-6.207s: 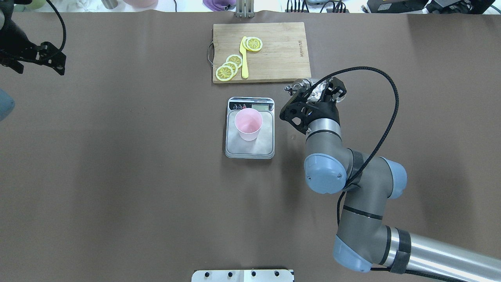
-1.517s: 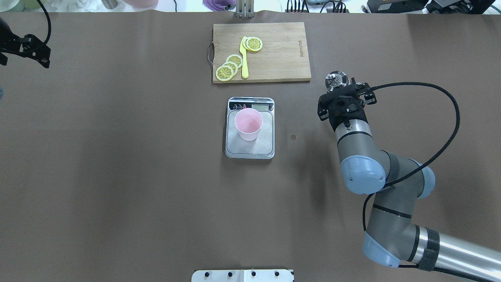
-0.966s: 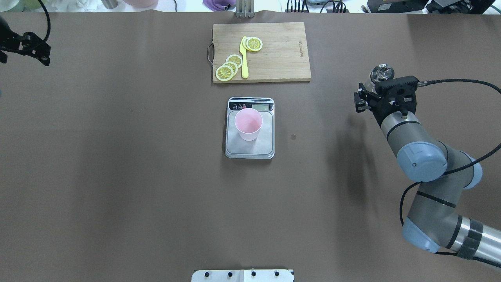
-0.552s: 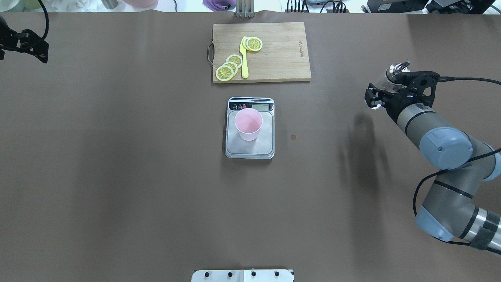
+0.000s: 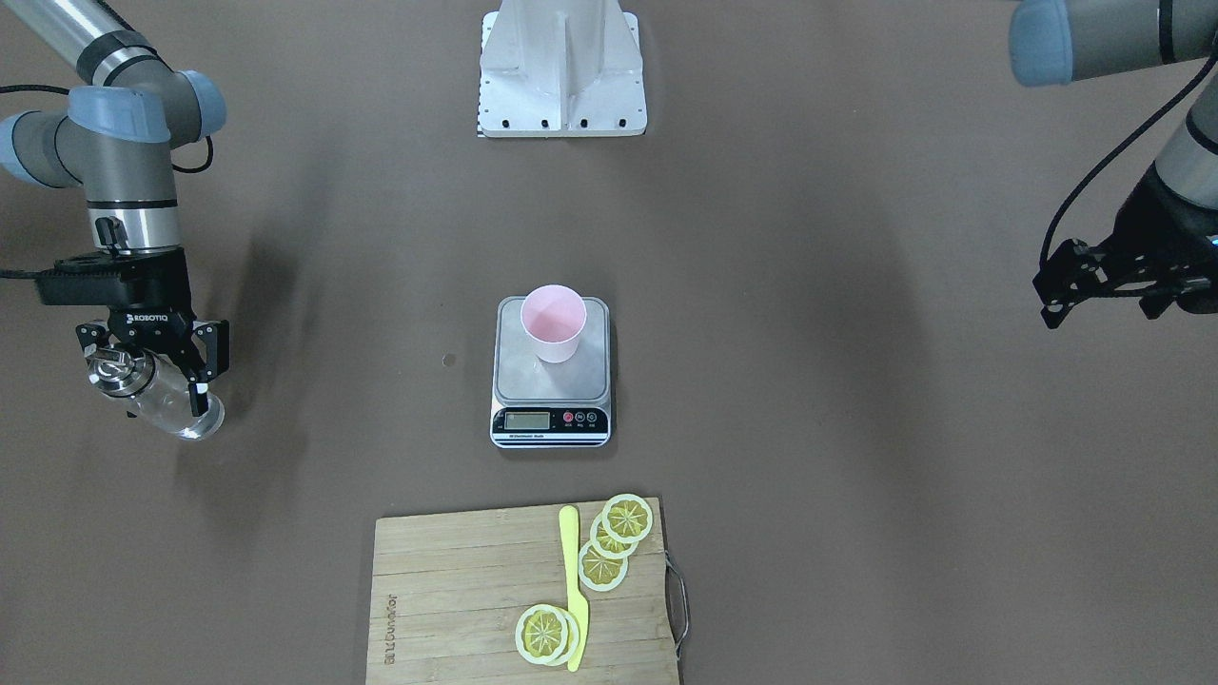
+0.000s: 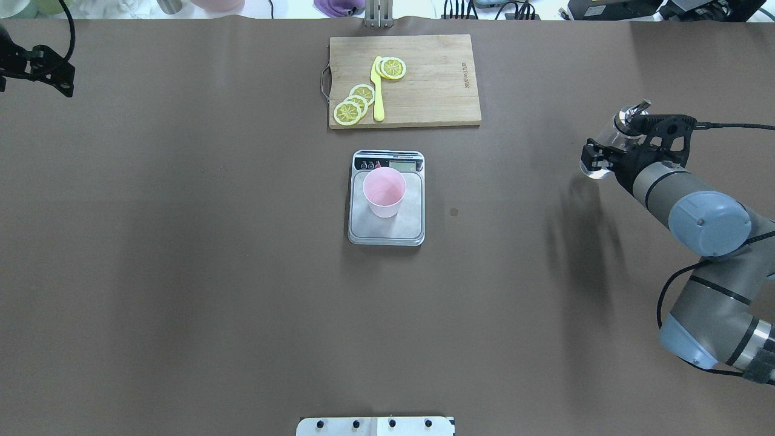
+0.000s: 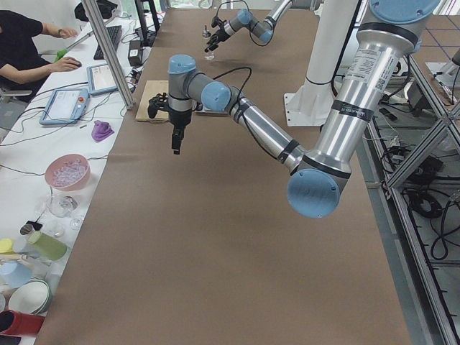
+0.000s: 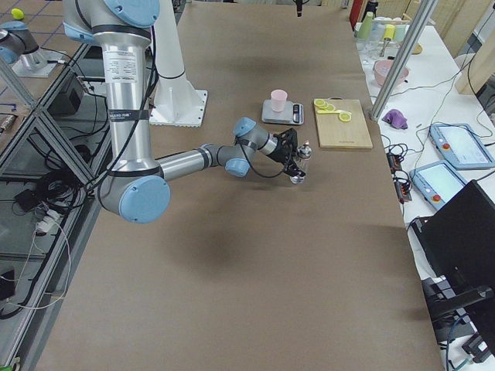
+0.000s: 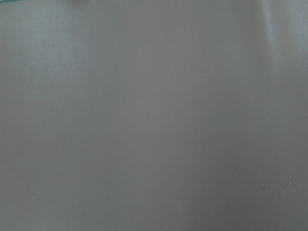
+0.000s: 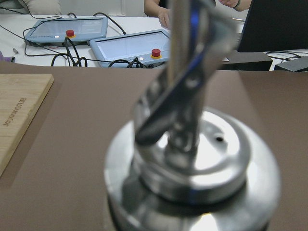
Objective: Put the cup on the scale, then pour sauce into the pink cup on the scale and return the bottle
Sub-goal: 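Tilt the bottle upright and carry it back with the right gripper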
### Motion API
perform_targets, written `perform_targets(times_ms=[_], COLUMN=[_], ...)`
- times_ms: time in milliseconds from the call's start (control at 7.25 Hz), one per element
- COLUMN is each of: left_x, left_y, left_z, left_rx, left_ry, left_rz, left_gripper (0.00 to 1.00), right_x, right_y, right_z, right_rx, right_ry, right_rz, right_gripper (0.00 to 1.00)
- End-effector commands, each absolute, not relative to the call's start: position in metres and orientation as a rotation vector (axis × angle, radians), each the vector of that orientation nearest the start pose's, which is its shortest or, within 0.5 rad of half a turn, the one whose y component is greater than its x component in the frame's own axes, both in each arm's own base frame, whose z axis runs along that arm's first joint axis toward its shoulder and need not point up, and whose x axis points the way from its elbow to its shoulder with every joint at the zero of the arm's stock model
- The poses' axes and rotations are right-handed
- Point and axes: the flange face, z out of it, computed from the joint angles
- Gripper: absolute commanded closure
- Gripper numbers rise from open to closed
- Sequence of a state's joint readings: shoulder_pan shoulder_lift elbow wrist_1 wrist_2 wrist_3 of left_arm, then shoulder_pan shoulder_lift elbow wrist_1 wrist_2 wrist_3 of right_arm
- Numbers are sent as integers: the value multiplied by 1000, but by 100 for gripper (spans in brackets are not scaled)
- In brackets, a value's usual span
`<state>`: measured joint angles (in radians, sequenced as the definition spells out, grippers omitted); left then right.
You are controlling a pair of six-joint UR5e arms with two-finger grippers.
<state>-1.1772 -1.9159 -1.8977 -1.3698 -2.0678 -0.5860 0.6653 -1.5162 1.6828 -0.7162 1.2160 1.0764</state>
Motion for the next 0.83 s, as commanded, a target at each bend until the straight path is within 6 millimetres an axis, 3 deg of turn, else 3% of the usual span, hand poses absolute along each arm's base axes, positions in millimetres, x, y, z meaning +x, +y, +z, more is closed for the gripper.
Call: perform_targets(times_ms=[0, 690], left_x=[142, 143], left_y=[-568, -568], left_z=[351, 353], left_rx=[178, 174], left_ry=[647, 645], left_rz=[-69, -70], left_gripper=[2, 2], right_x=[-325, -333], right_y=[-466, -467], right_z=[494, 490], right_rx=[811, 788], right_ry=[-662, -691], right_rz=[326, 310], right_gripper=[100, 100])
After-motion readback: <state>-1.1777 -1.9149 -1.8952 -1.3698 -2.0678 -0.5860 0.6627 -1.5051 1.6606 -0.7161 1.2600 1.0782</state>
